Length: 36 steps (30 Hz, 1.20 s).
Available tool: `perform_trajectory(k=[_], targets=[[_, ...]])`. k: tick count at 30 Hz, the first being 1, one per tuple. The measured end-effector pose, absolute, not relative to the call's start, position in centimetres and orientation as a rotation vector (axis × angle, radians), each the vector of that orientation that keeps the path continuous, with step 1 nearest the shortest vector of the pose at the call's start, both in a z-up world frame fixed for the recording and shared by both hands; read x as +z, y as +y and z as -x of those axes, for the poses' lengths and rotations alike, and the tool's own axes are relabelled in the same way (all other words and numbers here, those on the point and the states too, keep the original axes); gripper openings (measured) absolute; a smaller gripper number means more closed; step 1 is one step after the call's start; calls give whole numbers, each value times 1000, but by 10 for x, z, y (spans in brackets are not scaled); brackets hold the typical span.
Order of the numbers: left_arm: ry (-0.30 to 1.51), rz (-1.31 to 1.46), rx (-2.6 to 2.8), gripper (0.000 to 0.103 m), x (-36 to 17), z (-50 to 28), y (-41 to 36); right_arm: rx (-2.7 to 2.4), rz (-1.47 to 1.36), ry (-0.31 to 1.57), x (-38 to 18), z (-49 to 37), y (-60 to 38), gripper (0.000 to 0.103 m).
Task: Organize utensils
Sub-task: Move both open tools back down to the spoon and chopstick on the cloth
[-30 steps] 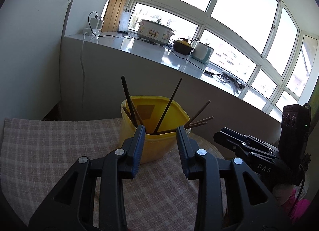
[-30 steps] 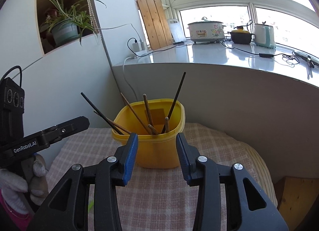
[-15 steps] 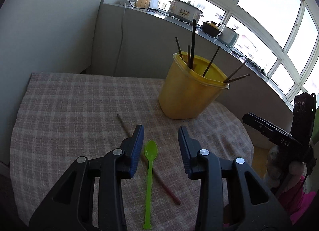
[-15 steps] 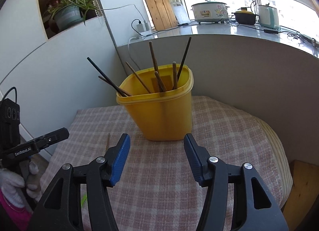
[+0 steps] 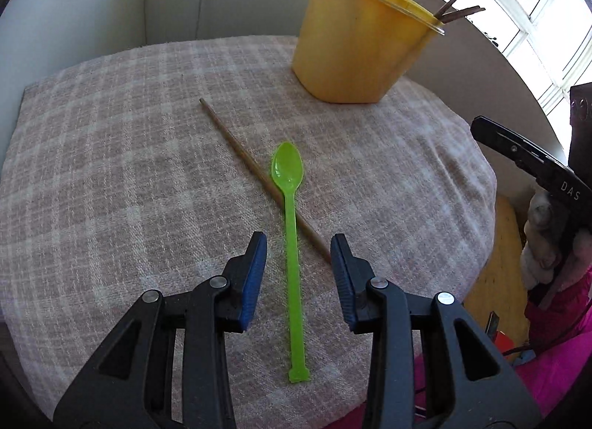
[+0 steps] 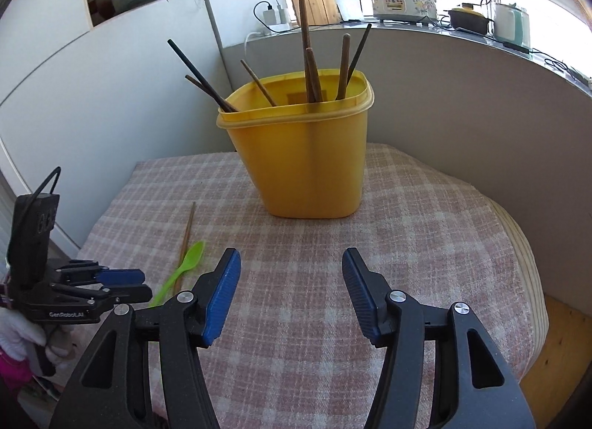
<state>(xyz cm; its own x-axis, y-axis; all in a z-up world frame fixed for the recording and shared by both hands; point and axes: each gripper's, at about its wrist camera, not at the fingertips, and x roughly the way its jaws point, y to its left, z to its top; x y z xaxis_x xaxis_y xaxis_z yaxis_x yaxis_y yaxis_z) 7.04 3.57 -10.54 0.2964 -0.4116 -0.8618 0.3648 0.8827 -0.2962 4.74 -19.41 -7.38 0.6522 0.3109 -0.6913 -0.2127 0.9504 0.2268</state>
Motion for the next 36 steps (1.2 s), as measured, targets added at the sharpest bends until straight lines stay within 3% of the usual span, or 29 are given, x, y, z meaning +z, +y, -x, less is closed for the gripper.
perform_trajectory(k=[21,28,36], targets=[[1242,-116,-538,35,-127,-91,13,315,-113,833,-82,-49,-185,56],[1243,-103,-506,12,-131,-99,20,320,-114,843,-85,-50,-183,56],[1214,9,-486,6,-133,-96,38,331,-115,877,-93,-54,-177,56]])
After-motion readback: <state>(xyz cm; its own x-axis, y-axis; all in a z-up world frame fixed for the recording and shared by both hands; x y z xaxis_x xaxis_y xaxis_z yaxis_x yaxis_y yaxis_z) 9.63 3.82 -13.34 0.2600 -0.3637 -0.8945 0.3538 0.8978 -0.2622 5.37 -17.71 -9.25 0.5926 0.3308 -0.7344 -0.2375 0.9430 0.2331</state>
